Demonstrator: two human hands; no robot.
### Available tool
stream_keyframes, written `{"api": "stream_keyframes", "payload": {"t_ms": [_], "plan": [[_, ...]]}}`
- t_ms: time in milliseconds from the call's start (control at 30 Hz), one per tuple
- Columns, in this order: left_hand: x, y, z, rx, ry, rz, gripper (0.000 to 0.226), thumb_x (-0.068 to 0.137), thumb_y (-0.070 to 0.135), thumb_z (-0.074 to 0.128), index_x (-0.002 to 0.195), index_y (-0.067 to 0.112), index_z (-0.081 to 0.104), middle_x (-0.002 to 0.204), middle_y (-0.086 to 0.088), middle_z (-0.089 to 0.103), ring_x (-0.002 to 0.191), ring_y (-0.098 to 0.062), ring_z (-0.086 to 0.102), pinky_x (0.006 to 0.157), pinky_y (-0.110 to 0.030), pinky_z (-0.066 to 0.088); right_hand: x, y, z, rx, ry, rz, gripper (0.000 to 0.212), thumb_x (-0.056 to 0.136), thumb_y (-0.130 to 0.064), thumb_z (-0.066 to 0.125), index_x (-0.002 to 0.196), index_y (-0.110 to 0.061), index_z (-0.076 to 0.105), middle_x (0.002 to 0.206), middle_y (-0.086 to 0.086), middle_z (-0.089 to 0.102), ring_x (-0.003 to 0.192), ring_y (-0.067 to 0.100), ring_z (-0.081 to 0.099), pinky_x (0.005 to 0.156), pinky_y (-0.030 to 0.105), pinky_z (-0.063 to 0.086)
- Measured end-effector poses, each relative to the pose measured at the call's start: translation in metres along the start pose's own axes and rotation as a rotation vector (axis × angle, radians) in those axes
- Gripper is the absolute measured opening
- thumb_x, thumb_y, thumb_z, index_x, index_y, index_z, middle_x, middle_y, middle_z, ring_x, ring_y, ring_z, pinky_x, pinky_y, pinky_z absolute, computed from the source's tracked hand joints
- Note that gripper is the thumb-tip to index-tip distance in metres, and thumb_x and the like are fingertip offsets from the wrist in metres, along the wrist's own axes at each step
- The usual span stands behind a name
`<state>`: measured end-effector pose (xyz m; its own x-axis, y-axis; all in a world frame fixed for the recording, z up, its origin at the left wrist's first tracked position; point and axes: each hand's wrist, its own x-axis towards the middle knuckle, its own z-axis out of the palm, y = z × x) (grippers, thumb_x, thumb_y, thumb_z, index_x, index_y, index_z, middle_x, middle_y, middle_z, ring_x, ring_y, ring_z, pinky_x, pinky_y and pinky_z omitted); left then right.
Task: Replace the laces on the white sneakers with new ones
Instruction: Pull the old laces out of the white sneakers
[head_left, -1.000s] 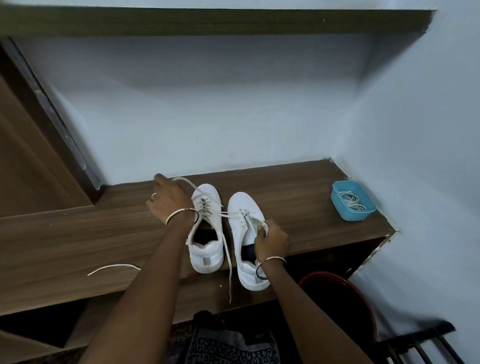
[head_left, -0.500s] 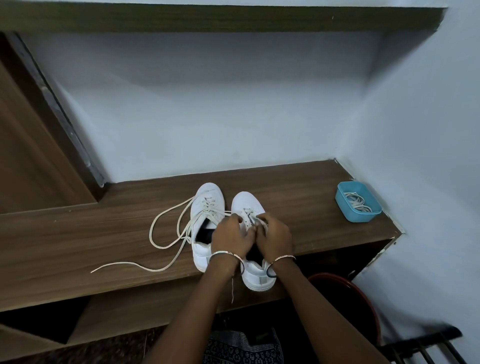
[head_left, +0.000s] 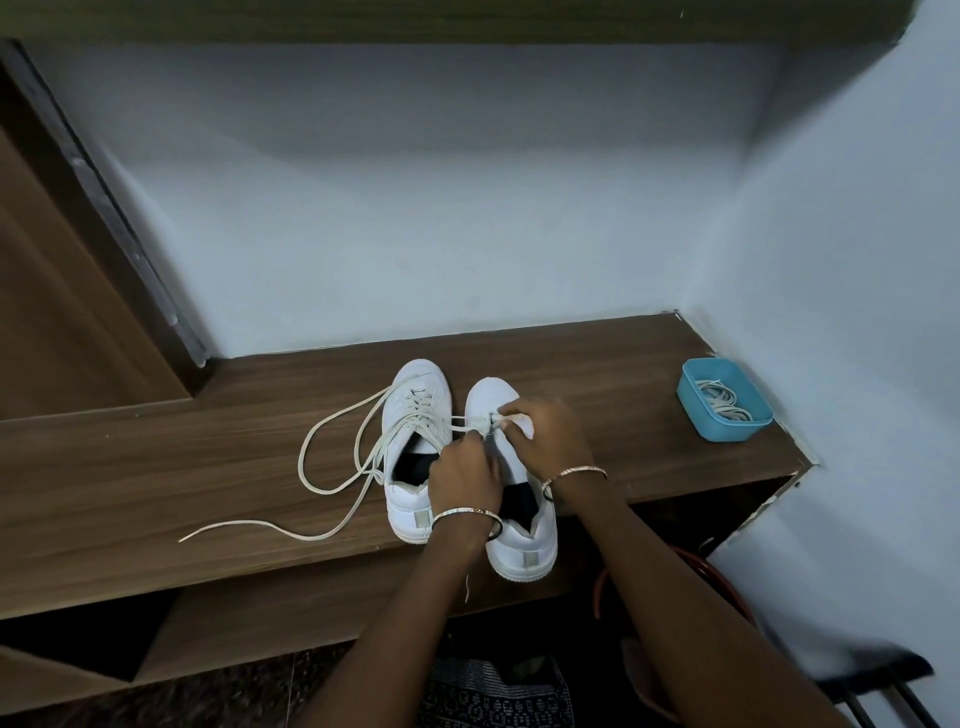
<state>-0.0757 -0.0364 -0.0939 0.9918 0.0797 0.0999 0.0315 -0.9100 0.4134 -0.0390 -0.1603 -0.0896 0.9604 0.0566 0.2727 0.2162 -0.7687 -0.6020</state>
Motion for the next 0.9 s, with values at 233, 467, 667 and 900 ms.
{"api": "stream_keyframes", "payload": {"t_ms": [233, 467, 667, 900], "plan": [[0.001, -0.001, 0.0, 0.004, 0.016, 0.004, 0.022, 0.099, 0.026, 0.045, 0.102, 0.01, 0.06, 0.103, -0.013, 0.07, 0.1, -0.035, 0.064, 0.069, -0.033, 0.031, 0.019, -0.015, 0.017, -0.518, -0.126, 0.006, 0.019, 0.093, -0.026, 0.056, 0.103, -0.026, 0.072, 0.113, -0.003, 0.063, 0.112, 0.024, 0.051, 0.083, 0.036, 0.038], [0.003, -0.007, 0.003, 0.06, -0.003, 0.003, 0.023, 0.098, 0.024, 0.045, 0.1, 0.008, 0.062, 0.103, -0.015, 0.07, 0.099, -0.036, 0.064, 0.07, -0.035, 0.036, 0.008, -0.017, 0.023, -0.369, 0.051, 0.14, 0.012, 0.091, -0.023, 0.052, 0.093, -0.019, 0.064, 0.096, 0.002, 0.066, 0.098, 0.027, 0.056, 0.075, 0.037, 0.037], [0.003, -0.009, 0.006, 0.038, 0.002, -0.022, 0.021, 0.097, 0.023, 0.048, 0.1, 0.007, 0.062, 0.102, -0.016, 0.069, 0.1, -0.037, 0.063, 0.072, -0.036, 0.042, 0.029, 0.034, 0.018, 0.279, 0.024, 0.786, 0.04, 0.091, -0.035, 0.046, 0.11, -0.01, 0.071, 0.122, 0.017, 0.067, 0.108, 0.034, 0.063, 0.094, 0.037, 0.051], [0.005, -0.01, 0.008, 0.046, -0.006, -0.023, 0.02, 0.096, 0.022, 0.048, 0.101, 0.008, 0.063, 0.101, -0.017, 0.07, 0.098, -0.038, 0.064, 0.073, -0.038, 0.044, 0.014, 0.008, 0.006, 0.092, 0.149, 0.136, 0.016, 0.069, -0.026, 0.067, 0.084, -0.026, 0.069, 0.095, -0.001, 0.067, 0.093, 0.025, 0.062, 0.083, 0.041, 0.051]]}}
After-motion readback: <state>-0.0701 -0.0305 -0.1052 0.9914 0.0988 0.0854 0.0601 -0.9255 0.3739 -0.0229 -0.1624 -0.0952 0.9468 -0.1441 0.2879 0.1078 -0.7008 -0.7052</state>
